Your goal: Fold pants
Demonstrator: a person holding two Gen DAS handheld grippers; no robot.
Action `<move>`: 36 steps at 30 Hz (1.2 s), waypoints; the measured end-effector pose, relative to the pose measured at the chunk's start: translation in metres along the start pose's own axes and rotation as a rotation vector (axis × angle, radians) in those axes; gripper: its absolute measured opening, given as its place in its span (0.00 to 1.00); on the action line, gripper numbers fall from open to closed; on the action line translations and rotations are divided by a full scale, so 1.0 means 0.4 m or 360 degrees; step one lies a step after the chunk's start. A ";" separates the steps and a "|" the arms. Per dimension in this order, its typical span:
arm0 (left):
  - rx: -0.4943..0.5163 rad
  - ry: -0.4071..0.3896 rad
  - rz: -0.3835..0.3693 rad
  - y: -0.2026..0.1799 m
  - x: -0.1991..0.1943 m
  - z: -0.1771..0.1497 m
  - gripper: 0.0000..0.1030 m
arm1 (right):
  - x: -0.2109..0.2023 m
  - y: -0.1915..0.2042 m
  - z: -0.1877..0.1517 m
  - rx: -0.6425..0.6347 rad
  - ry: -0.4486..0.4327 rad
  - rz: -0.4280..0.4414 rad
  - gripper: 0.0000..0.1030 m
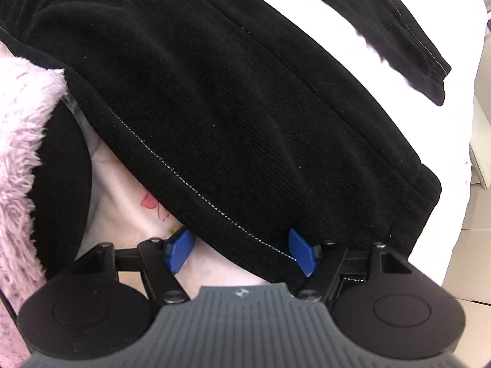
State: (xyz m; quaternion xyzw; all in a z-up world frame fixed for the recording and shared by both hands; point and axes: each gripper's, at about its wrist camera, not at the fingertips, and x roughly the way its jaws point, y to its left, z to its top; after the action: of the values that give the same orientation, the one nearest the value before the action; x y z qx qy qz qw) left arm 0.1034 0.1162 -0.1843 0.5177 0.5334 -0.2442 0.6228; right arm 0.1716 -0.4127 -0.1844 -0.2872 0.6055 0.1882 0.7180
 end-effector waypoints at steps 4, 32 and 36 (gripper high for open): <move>-0.0043 0.0010 0.0084 -0.019 0.001 0.000 0.79 | -0.002 0.022 -0.016 0.0043 -0.0051 -0.0077 0.49; -0.1257 -0.0507 0.0685 0.400 -0.369 0.049 0.08 | -0.364 -0.111 0.196 0.0334 -0.0518 -0.0619 0.01; -0.1345 -0.0450 0.0672 0.542 -0.344 0.111 0.09 | -0.354 -0.191 0.321 0.0360 -0.0524 -0.0685 0.01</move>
State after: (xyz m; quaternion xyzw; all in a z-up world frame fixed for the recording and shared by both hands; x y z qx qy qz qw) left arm 0.2645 0.1167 0.0207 0.2785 0.3794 0.0571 0.8805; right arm 0.2888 -0.3780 -0.0188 -0.2928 0.4230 0.0070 0.8575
